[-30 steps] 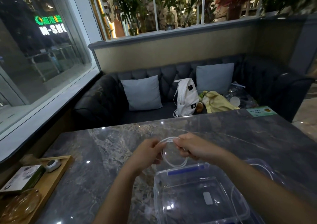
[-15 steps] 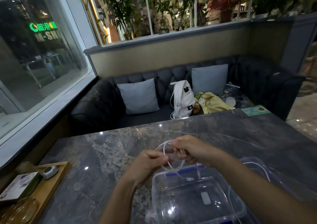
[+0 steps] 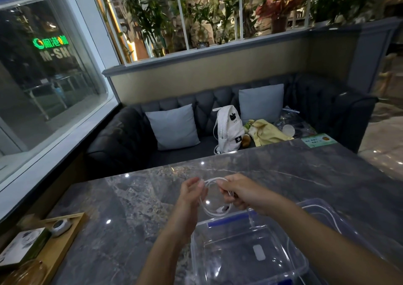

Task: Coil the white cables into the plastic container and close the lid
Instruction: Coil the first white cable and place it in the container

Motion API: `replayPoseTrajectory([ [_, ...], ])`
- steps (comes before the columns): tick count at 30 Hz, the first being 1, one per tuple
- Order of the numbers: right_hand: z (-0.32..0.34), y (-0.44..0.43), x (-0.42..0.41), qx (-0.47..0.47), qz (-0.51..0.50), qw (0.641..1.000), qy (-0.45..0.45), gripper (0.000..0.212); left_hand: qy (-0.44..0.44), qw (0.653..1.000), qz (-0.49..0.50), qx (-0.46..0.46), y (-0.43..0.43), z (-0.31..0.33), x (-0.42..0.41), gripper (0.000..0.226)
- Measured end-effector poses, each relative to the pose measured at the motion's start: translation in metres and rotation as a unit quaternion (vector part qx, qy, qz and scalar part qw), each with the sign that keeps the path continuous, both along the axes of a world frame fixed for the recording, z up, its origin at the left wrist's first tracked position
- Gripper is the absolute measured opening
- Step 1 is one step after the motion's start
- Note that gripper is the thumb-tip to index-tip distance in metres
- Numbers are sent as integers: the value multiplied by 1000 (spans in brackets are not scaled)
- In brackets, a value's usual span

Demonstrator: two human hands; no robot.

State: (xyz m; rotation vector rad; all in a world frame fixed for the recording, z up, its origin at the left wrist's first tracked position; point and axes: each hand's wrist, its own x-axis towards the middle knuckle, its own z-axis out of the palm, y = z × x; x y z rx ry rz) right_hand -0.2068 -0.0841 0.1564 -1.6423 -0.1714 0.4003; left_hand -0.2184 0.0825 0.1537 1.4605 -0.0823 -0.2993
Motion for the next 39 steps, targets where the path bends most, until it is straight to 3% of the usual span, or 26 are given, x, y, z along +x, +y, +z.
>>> replayPoseTrajectory([
  [1, 0, -2, 0, 9, -2, 1000, 1, 33, -88, 987, -23, 136, 1, -2, -3, 63],
  [3, 0, -6, 0, 11, -7, 1000, 0, 32, -255, 898, -81, 350, 5, -11, -6, 76],
  [4, 1, -8, -1, -2, -6, 1000, -5, 31, -297, 859, -102, 405, 9, -17, -4, 79],
  [7, -1, -16, -6, -63, 28, 997, -29, 29, -315, 821, -147, 453, 22, -20, 5, 67],
  [10, 0, -17, -14, -113, 57, 990, -60, 28, -357, 787, -99, 493, 23, -15, 7, 40],
  [12, 4, -15, -16, -178, 50, 975, -125, 29, -378, 776, -52, 502, 18, -16, 6, 20],
  [14, 6, -13, -17, -217, 33, 958, -185, 32, -352, 804, 4, 478, 16, -20, 4, 17],
  [16, 8, -13, -18, -217, 16, 952, -213, 32, -257, 892, 49, 370, 15, -23, 2, 21],
  [18, 6, -14, -20, -279, 18, 925, -257, 27, -175, 945, 60, 271, 13, -25, 0, 19],
  [21, -3, -10, -21, -430, 0, 815, -388, 17, -164, 946, 85, 267, 9, -30, 1, 20],
  [24, -11, -11, -23, -478, 8, 709, -518, 8, -182, 934, 137, 275, 12, -31, 4, 18],
  [27, -17, -16, -23, -496, -67, 647, -575, 11, -99, 965, 102, 219, 16, -25, 0, 25],
  [32, -15, -16, -25, -471, -93, 604, -637, 24, 50, 985, 56, 154, 13, -24, -8, 29],
  [36, -20, -16, -29, -460, -92, 615, -634, 20, 189, 978, 24, -79, 17, -19, -7, 24],
  [39, -26, -12, -33, -463, -62, 652, -597, 43, 188, 979, 45, -67, 19, -27, -3, 21],
])
